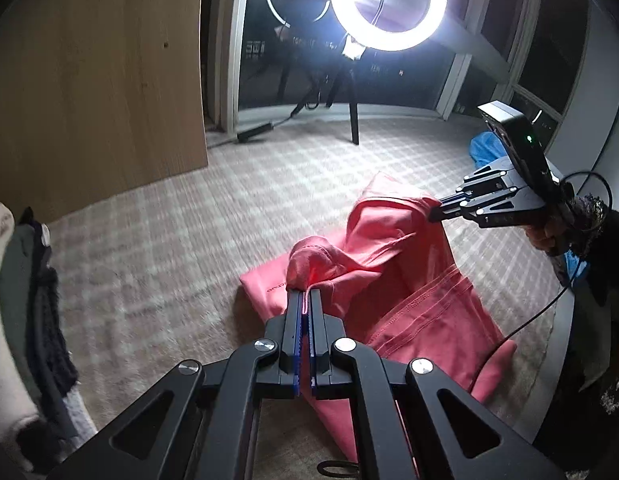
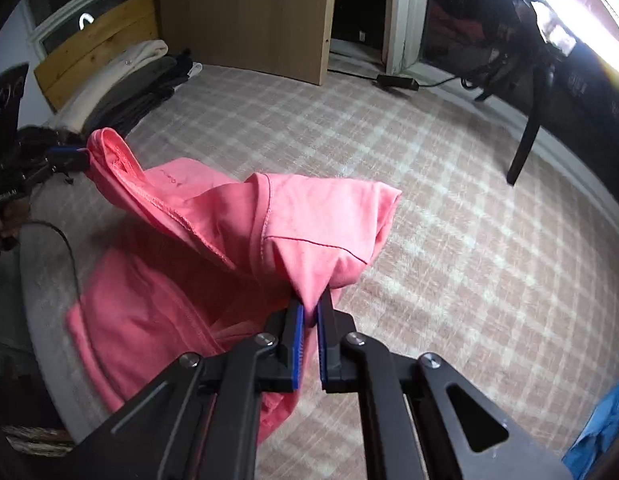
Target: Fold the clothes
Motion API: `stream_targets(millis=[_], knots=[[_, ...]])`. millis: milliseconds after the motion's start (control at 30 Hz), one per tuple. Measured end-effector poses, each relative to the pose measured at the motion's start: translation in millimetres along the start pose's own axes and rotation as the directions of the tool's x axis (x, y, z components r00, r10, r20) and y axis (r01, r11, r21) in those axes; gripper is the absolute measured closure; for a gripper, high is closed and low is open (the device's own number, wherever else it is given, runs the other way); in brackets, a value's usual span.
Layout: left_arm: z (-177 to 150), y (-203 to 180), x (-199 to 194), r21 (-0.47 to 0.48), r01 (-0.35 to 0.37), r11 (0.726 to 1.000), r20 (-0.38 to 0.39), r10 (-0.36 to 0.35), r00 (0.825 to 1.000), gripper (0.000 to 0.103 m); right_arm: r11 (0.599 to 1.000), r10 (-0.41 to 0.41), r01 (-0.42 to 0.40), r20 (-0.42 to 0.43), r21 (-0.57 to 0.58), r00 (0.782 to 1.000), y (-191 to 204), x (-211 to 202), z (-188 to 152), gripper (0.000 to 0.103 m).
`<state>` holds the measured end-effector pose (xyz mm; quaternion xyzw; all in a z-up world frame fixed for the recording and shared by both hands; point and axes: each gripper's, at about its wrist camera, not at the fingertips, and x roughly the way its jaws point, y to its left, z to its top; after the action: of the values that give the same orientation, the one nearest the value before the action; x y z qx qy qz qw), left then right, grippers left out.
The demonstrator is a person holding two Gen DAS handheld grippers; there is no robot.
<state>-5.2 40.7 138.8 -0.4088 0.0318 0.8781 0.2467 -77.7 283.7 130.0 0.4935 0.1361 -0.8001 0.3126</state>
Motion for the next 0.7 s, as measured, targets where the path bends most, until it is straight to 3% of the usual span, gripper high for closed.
stream_targets(millis=[567, 700], knots=[[14.0, -6.8, 8.4, 0.007, -0.007, 1.000, -0.001, 0.007, 1.000, 0.101, 0.999, -0.053, 0.053, -0.060, -0.005, 0.997, -6.4, 31.6, 22.1, 0.093], [16.6, -10.1, 7.9, 0.018, -0.015, 1.000, 0.005, 0.015, 1.000, 0.101, 1.000, -0.019, 0.018, -0.036, -0.021, 0.999, -3.8, 24.7, 28.5, 0.099]])
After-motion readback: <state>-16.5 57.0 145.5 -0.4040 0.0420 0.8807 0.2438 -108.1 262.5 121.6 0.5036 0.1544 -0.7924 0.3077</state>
